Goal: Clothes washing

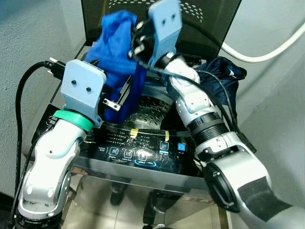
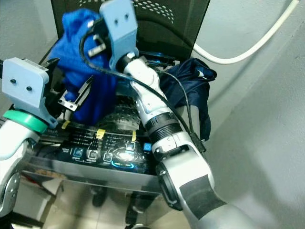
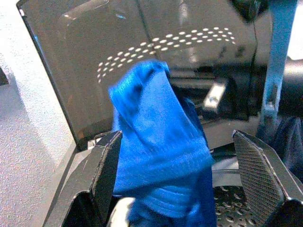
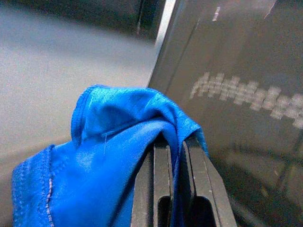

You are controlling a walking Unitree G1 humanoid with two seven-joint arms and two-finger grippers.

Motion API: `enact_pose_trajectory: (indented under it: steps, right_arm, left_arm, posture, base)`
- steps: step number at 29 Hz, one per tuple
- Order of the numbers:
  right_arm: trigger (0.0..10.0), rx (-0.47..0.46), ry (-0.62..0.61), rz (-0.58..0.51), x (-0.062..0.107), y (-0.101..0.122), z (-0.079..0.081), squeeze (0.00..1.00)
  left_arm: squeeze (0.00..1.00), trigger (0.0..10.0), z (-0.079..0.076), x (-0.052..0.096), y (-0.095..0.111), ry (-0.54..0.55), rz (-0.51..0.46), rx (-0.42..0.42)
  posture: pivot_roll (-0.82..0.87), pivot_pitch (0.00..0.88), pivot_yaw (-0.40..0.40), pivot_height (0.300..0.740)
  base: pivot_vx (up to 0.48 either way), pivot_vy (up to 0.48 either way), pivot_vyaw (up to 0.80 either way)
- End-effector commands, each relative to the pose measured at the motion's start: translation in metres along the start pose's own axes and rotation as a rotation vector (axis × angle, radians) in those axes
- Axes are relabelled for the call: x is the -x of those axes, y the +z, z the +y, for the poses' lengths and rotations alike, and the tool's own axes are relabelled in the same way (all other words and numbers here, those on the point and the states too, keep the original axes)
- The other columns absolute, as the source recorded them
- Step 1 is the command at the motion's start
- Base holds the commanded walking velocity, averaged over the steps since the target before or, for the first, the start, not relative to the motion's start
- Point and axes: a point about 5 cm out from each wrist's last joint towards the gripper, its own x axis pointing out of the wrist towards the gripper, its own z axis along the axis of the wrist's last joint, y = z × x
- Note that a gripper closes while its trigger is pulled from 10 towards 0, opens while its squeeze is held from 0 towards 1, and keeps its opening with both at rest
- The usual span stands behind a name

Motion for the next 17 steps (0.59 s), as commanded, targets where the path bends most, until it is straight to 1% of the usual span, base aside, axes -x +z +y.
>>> enact_pose_trajectory:
  steps: [1,2,3,4,5,7,8,9,10,14,15,17]
  right_arm:
    - [10.0,0.041,0.022,0.022,-0.001,-0.001,0.0,0.0]
    - [10.0,0.041,0.022,0.022,-0.001,-0.001,0.0,0.0]
    - [10.0,0.041,0.02,0.051,0.0,-0.006,-0.003,0.6]
    - [10.0,0.041,0.02,0.051,0.0,-0.006,-0.003,0.6]
    - [10.0,0.029,-0.007,0.073,0.001,-0.007,-0.011,1.0]
    - [10.0,0.029,-0.007,0.073,0.001,-0.007,-0.011,1.0]
    - [10.0,0.012,-0.033,0.079,0.002,-0.006,-0.02,1.0]
    - [10.0,0.012,-0.033,0.079,0.002,-0.006,-0.02,1.0]
    - [10.0,0.001,-0.045,0.076,0.004,-0.004,-0.028,1.0]
    - [10.0,0.001,-0.045,0.076,0.004,-0.004,-0.028,1.0]
    - [10.0,-0.005,-0.035,0.07,0.006,-0.003,-0.033,1.0]
    - [10.0,-0.005,-0.035,0.07,0.006,-0.003,-0.033,1.0]
  left_arm:
    - [0.0,10.0,0.0,0.002,-0.001,0.008,0.009,0.002]
    - [0.0,10.0,0.0,0.002,-0.001,0.008,0.009,0.002]
    - [0.0,10.0,0.0,0.001,0.0,0.01,0.007,0.007]
    - [0.0,10.0,0.0,0.001,0.0,0.01,0.007,0.007]
    - [0.0,10.0,-0.001,0.001,-0.001,0.01,0.007,0.011]
    - [0.0,10.0,-0.001,0.001,-0.001,0.01,0.007,0.011]
    - [0.0,10.0,-0.002,0.001,-0.001,0.009,0.009,0.016]
    - [0.0,10.0,-0.002,0.001,-0.001,0.009,0.009,0.016]
    - [0.0,10.0,-0.002,0.001,-0.001,0.008,0.013,0.019]
    - [0.0,10.0,-0.002,0.001,-0.001,0.008,0.013,0.019]
    - [0.0,10.0,-0.003,0.002,-0.001,0.007,0.017,0.021]
    - [0.0,10.0,-0.003,0.002,-0.001,0.007,0.017,0.021]
  posture:
    - [0.15,0.062,-0.056,0.74]
    - [0.15,0.062,-0.056,0.74]
    - [0.14,0.061,-0.055,0.74]
    - [0.14,0.061,-0.055,0.74]
    - [0.14,0.059,-0.053,0.74]
    - [0.14,0.059,-0.053,0.74]
    - [0.14,0.059,-0.053,0.74]
    - [0.14,0.059,-0.053,0.74]
    - [0.14,0.058,-0.051,0.74]
    - [0.14,0.058,-0.051,0.74]
    - [0.14,0.057,-0.051,0.74]
    - [0.14,0.057,-0.051,0.74]
  base:
    - [0.0,0.0,0.0]
    - [0.0,0.0,0.0]
    - [0.0,0.0,0.0]
    - [0.0,0.0,0.0]
    - [0.0,0.0,0.0]
    - [0.0,0.0,0.0]
    - [0.0,0.0,0.0]
    - [0.0,0.0,0.0]
    - [0.0,0.0,0.0]
    - [0.0,0.0,0.0]
    - [0.0,0.0,0.0]
    - [0.0,0.0,0.0]
